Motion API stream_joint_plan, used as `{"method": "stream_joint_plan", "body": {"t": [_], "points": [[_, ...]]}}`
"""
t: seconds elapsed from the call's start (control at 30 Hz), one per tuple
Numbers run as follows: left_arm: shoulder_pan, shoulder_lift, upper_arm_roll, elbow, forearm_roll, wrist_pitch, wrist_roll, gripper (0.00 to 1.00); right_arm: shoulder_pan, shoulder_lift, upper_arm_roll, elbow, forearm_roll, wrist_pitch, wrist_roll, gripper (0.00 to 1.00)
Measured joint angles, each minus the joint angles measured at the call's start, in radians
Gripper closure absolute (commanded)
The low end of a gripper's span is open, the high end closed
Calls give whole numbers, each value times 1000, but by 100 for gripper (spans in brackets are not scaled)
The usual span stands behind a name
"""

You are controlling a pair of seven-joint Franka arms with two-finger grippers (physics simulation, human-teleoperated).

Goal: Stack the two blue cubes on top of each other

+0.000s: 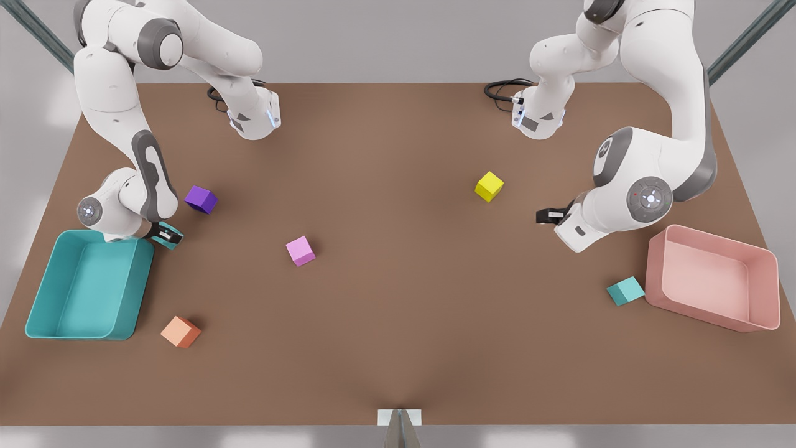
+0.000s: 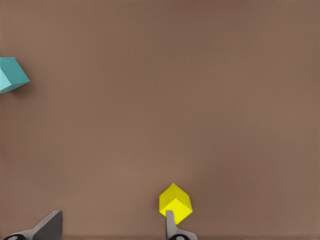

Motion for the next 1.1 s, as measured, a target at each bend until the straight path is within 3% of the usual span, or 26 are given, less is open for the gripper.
{"method": "stream_joint_plan", "body": {"t": [0.53, 0.73, 0.9, 1.0, 1.1], "points": [[11, 8, 0, 1, 3, 2, 0, 0, 45, -69, 12, -19, 39, -62, -18, 34], [16, 15, 0, 1, 1, 2, 0, 0, 244, -107, 12, 5, 140, -107, -14, 34], [30, 21, 7, 5, 13, 3, -1, 0, 489, -85, 11, 138, 281, -116, 12, 34], [40, 74, 117, 17, 32, 46, 4, 0, 648, -54, 11, 248, 325, -117, 65, 34], [-70, 87, 417, -77, -24, 176, 43, 0, 832, 20, 10, 404, 342, -118, 165, 34]]}}
